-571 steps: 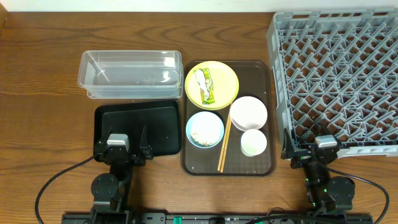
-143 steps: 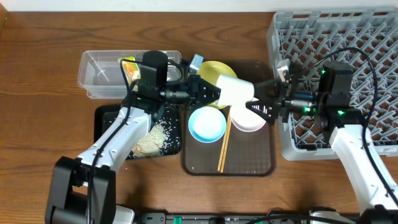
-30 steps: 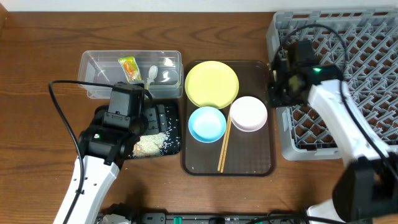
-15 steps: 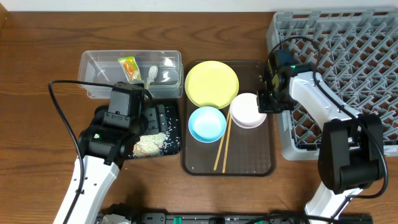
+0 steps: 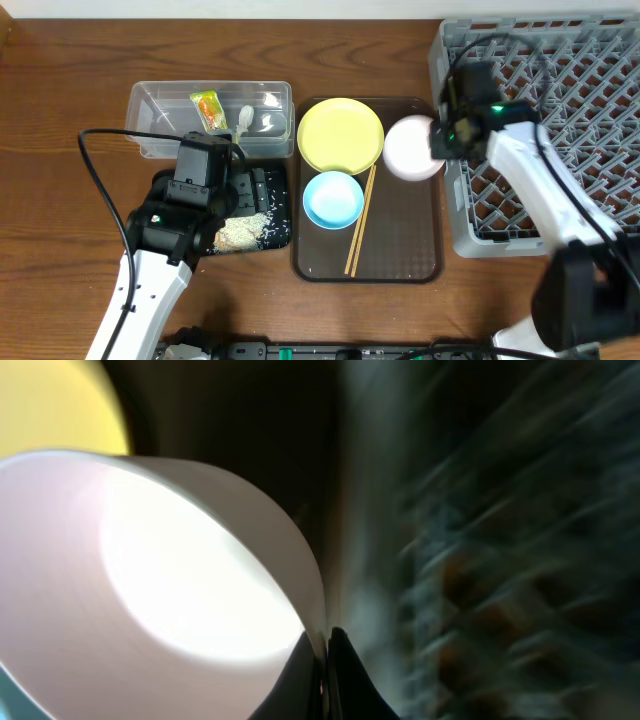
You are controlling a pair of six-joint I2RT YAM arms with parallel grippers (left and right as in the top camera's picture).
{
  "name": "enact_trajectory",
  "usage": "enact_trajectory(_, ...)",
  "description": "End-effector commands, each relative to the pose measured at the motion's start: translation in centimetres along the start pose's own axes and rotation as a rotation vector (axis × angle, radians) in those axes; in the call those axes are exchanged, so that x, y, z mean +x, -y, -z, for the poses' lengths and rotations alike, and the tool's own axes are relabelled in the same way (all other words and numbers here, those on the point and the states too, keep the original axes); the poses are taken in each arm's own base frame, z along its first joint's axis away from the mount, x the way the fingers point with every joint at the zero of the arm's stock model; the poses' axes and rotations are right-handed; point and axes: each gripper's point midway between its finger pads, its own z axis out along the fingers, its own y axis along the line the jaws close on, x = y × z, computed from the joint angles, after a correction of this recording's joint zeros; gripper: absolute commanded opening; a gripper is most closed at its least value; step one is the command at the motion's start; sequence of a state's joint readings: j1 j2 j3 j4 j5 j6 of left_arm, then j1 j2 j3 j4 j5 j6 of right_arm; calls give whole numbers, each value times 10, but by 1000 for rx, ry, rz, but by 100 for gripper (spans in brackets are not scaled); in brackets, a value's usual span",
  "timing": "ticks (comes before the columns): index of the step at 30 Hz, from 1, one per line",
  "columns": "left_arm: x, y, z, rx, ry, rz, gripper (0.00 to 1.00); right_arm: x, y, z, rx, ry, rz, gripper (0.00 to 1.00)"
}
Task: Sort waste into correct bins and load items into the dishwasher rack
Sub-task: 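Grasp the pink bowl with the right gripper and lift it, then place the pink bowl upright in the back of the dish rack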
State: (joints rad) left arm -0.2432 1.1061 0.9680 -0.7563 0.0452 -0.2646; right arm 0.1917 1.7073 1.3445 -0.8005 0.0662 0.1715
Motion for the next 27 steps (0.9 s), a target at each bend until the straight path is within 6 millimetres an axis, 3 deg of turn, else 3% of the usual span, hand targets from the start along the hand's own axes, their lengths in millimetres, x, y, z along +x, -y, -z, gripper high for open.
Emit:
enact_trajectory(1, -2, -2, 1, -12, 8, 1, 84, -53, 47, 56, 250, 255, 18, 1)
enact_trajectory(8, -2, -2, 1, -12, 8, 1, 85, -105, 76, 89, 460, 461, 142, 1)
enact_trajectory(16, -2, -2, 1, -12, 8, 1, 85, -151, 122, 116, 697, 659, 22, 1)
enact_trajectory(22, -2, -2, 1, -12, 8, 1, 85, -172, 146, 102, 825, 733, -41, 1)
enact_trajectory(27, -2, -2, 1, -11, 8, 1, 85, -183, 151, 64, 883, 722, 30, 1)
